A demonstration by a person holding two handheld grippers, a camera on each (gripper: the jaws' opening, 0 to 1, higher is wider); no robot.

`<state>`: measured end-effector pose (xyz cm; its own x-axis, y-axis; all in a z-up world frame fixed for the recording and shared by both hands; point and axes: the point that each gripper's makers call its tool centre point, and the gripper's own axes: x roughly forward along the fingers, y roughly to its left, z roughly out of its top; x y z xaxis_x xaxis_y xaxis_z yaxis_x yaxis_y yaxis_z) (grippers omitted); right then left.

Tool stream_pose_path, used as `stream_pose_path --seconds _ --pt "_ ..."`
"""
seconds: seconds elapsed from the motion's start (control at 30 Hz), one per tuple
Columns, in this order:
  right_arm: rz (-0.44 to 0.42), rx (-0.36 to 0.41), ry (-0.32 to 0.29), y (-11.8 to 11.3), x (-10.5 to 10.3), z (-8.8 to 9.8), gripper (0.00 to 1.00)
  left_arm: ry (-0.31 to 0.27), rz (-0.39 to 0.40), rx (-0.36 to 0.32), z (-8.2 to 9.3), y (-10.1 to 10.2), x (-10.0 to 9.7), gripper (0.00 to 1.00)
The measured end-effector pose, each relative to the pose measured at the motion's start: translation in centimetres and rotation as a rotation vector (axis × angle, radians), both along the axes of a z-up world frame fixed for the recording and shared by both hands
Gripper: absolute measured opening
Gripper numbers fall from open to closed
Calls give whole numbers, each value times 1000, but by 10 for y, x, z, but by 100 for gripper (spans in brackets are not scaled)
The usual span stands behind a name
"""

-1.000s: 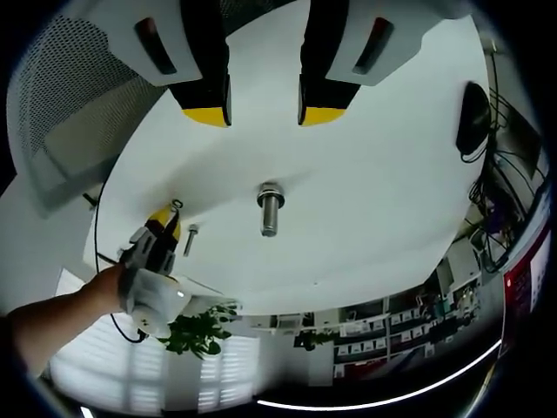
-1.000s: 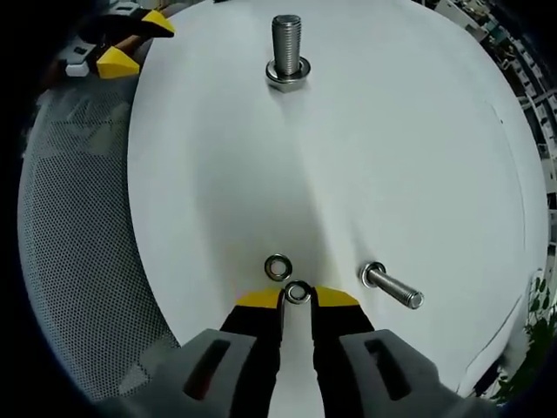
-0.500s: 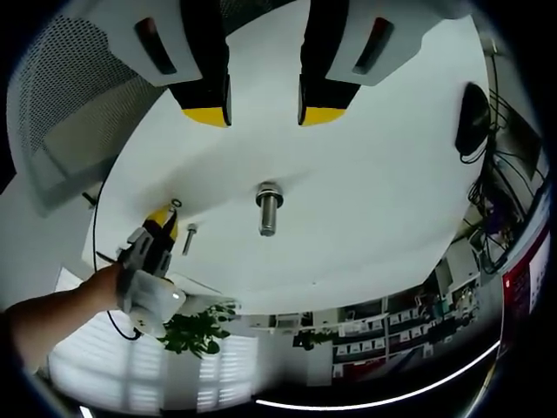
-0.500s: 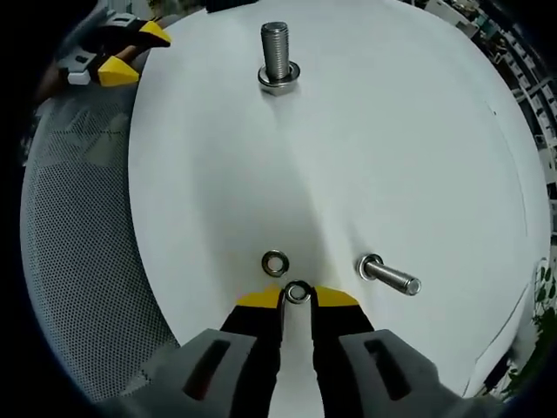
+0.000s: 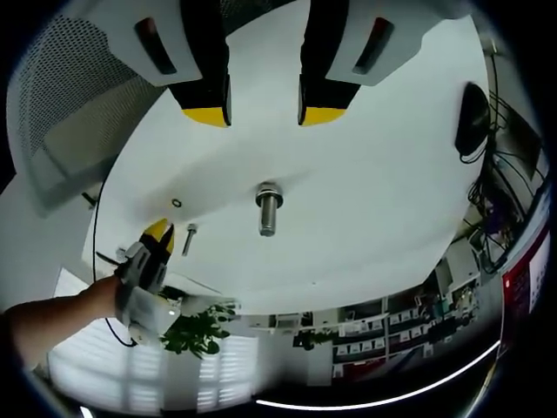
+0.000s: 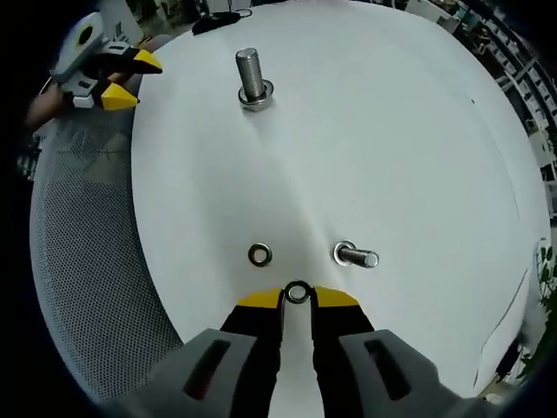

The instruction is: Place the washer onto the threaded stud by aligning its center hole with the stud, sliding it down to the base, and recovering from edge contact or off-axis alignment until the washer reaches the visible bottom stop.

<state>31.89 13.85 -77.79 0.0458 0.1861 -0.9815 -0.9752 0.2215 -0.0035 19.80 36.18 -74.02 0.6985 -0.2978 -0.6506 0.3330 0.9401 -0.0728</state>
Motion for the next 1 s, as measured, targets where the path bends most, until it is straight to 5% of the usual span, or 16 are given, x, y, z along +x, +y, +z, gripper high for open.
stream_pose_path --seconds 1.0 --pt "6 65 -64 9 24 44 14 2 -5 4 0 -1 0 29"
